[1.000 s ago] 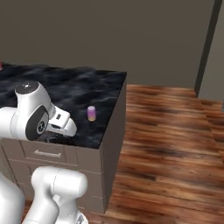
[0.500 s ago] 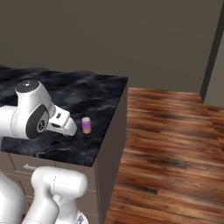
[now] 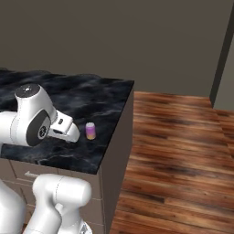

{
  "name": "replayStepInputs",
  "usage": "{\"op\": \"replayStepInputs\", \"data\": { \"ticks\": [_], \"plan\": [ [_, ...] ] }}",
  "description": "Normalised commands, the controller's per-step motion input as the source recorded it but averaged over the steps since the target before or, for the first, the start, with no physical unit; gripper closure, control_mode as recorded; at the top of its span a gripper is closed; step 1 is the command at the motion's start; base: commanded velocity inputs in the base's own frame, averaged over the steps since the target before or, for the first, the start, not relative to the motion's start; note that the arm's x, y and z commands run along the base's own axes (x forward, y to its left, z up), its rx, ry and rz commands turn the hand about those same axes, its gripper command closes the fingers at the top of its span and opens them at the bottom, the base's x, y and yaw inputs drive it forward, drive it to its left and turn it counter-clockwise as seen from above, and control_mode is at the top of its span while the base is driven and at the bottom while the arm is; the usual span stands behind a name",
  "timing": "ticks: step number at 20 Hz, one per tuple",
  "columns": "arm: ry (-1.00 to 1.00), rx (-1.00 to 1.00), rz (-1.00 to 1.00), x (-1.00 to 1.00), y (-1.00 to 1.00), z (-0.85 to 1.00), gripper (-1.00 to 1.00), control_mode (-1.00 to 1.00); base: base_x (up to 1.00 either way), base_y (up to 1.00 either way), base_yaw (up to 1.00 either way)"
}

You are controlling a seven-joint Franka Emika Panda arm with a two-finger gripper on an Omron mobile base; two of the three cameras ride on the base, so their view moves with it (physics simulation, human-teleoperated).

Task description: Four empty soda cans are scattered around the kitchen. Gather all the cans and cluster them next to the stove for recycling.

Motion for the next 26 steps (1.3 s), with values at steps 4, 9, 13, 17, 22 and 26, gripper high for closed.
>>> {"op": "replayStepInputs", "data": {
  "ticks": [4, 9, 13, 17, 22, 26],
  "plan": [
    [0.00, 0.00, 0.00, 0.00, 0.00, 0.00, -1.00, 1.00, 0.03, 0.00, 0.01],
    [0.11, 0.01, 0.02, 0.35, 0.00, 0.06, -1.00, -1.00, 0.03, 0.00, 0.01],
    [0.17, 0.00, 0.05, 0.60, 0.00, 0.08, -1.00, -1.00, 0.00, 0.00, 0.00],
    [0.12, 0.00, 0.02, 0.54, 0.00, 0.00, -1.00, -1.00, 0.00, 0.00, 0.00],
    [0.02, 0.00, 0.01, 0.55, 0.00, -0.08, -1.00, -1.00, 0.00, 0.00, 0.00],
    [0.00, -0.01, 0.03, 0.55, 0.00, -0.14, -1.00, -1.00, 0.00, 0.00, 0.00]
  ]
}}
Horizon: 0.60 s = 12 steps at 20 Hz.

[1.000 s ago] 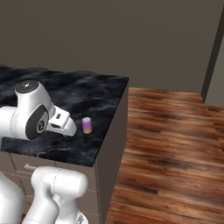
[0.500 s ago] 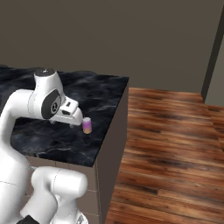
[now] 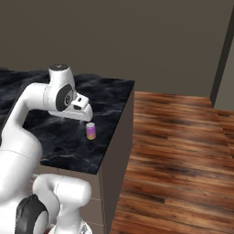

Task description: Four empty soda cans are scattered around the kitchen. Gather all the cans and cluster them next to the stove for recycling.

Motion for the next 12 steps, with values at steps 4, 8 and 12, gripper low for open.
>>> {"op": "replayStepInputs", "data": {
  "ticks": [4, 8, 12],
  "plan": [
    [0.00, -0.01, 0.02, 0.54, 0.00, -0.21, -1.00, -1.00, 0.00, 0.00, 0.00],
    [0.00, -0.02, 0.03, 0.47, 0.00, -0.19, -1.00, -1.00, 0.00, 0.00, 0.00],
    [0.00, -0.03, 0.03, 0.40, 0.00, -0.19, -1.00, -1.00, 0.00, 0.00, 0.00]
  ]
}}
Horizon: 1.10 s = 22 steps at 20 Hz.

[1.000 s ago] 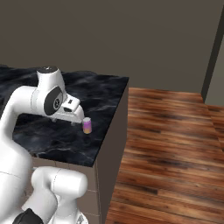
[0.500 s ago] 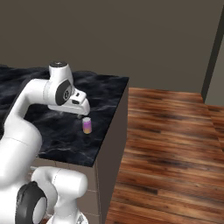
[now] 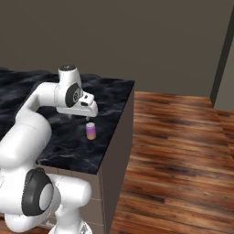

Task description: Four empty soda cans are scattered around the kitchen. Gather all the cans and cluster them next to the stove for recycling.

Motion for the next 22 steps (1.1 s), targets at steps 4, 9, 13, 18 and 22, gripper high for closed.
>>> {"op": "replayStepInputs", "data": {
  "ticks": [4, 9, 13, 18, 22],
  "plan": [
    [0.00, -0.03, 0.03, 0.38, 0.01, -0.23, -1.00, -1.00, 0.00, 0.00, 0.00],
    [0.00, -0.02, 0.04, 0.35, 0.05, -0.25, -1.00, -1.00, 0.00, 0.00, 0.00],
    [0.01, 0.00, 0.05, 0.32, 0.10, -0.23, -1.00, -1.00, 0.00, 0.00, 0.00],
    [0.00, 0.00, 0.05, 0.34, 0.05, -0.21, -1.00, -1.00, 0.00, 0.00, 0.00],
    [0.00, 0.00, 0.04, 0.35, 0.01, -0.23, -1.00, -1.00, 0.00, 0.00, 0.00]
  ]
}}
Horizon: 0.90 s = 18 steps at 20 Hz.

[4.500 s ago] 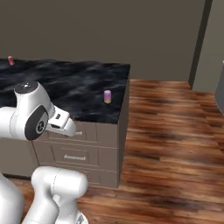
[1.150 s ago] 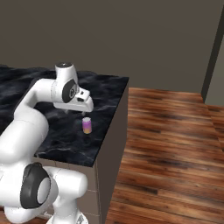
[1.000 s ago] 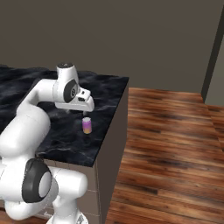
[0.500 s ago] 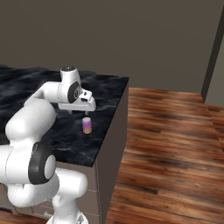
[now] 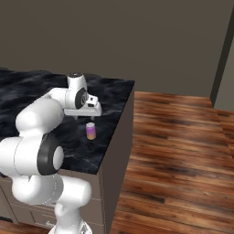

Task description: Four empty soda cans are scattered around the kitchen. Gather all the cans and cluster them next to the stove for recycling.

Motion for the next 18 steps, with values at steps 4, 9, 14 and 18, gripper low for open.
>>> {"op": "replayStepInputs", "data": {
  "ticks": [4, 9, 14, 18],
  "plan": [
    [0.01, 0.00, 0.02, 0.35, 0.00, -0.23, -1.00, -1.00, 0.00, 0.00, 0.00],
    [0.00, 0.00, 0.00, 0.32, 0.02, -0.21, -1.00, -1.00, 0.00, 0.00, 0.00],
    [0.00, 0.00, 0.00, 0.22, 0.02, -0.16, -1.00, -1.00, 0.00, 0.00, 0.00],
    [0.02, 0.00, 0.00, 0.20, 0.02, -0.14, -1.00, -1.00, 0.00, 0.00, 0.00]
  ]
}}
